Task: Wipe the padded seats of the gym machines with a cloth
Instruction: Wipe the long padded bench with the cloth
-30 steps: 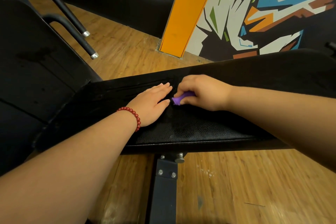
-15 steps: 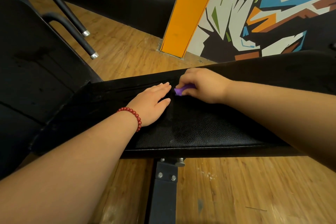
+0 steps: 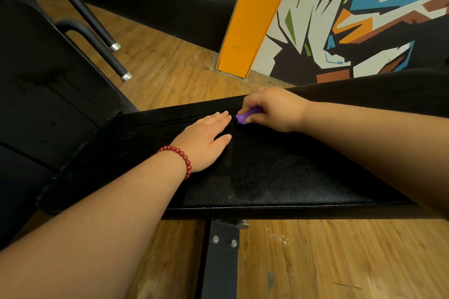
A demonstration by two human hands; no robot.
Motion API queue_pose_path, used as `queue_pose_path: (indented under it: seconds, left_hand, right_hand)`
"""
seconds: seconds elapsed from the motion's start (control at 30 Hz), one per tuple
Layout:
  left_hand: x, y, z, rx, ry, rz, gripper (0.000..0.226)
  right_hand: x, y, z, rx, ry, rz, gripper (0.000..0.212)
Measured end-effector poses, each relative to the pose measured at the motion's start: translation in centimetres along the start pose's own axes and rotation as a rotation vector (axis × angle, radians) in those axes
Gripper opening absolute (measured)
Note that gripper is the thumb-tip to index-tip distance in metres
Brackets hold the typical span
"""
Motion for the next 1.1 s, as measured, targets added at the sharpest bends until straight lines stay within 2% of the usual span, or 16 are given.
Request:
queue_pose_path:
  seconds: [0.1, 0.23, 0.33, 0.43, 0.57, 0.8, 0.97, 1.1]
  left_hand:
    - [-0.3, 0.1, 0.1, -0.001, 0.005, -0.008, 0.052]
    - [-0.8, -0.1, 0.2, 0.024, 0.020, -0.016, 0.052]
    - [-1.0, 0.0, 0.3, 0.025, 0.037, -0.020, 0.053]
    - [-1.1, 0.0, 0.2, 0.018, 0.045, -0.011, 0.053]
    - [-1.2, 0.0, 0.3, 0.015, 0.056, 0.003, 0.053]
    - [-1.5, 0.0, 0.3, 0.032, 0.085, -0.006, 0.054]
    - [-1.7, 0.0, 0.3, 0.030, 0.088, -0.016, 0.053]
    - [-1.8, -0.1, 0.4, 0.041, 0.098, -0.016, 0.052]
  right_hand:
    - [-0.1, -0.3, -0.1, -0.021, -0.038, -0.005, 0.019]
    - [1.6, -0.5, 0.9, -0.113, 0.092, 0.033, 0.017]
    - [1.1, -0.4, 0.7, -0.091, 0.136, 0.042, 0.016]
    - [-0.5, -0.2, -0.5, 0.002, 0.055, 0.025, 0.016]
    - [-1.4, -0.1, -1.3, -0.006, -0.047, -0.001, 0.015]
    - [0.3, -0.3, -0.1, -0.080, 0.118, 0.047, 0.014]
    - [-2.0, -0.1, -2.4, 0.051, -0.008, -0.009, 0.013]
    - [-2.6, -0.1, -2.9, 0.056, -0.080, -0.052, 0.016]
Point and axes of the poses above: each hand's wrist, its own x-axis away from the middle knuckle, its own y-axis out of the back of the hand, z = x × y, the point moved 4 cm from there along -x, towards the middle knuckle, and after that the axes turned 11 degrees about -z, right-handed, at the moved point
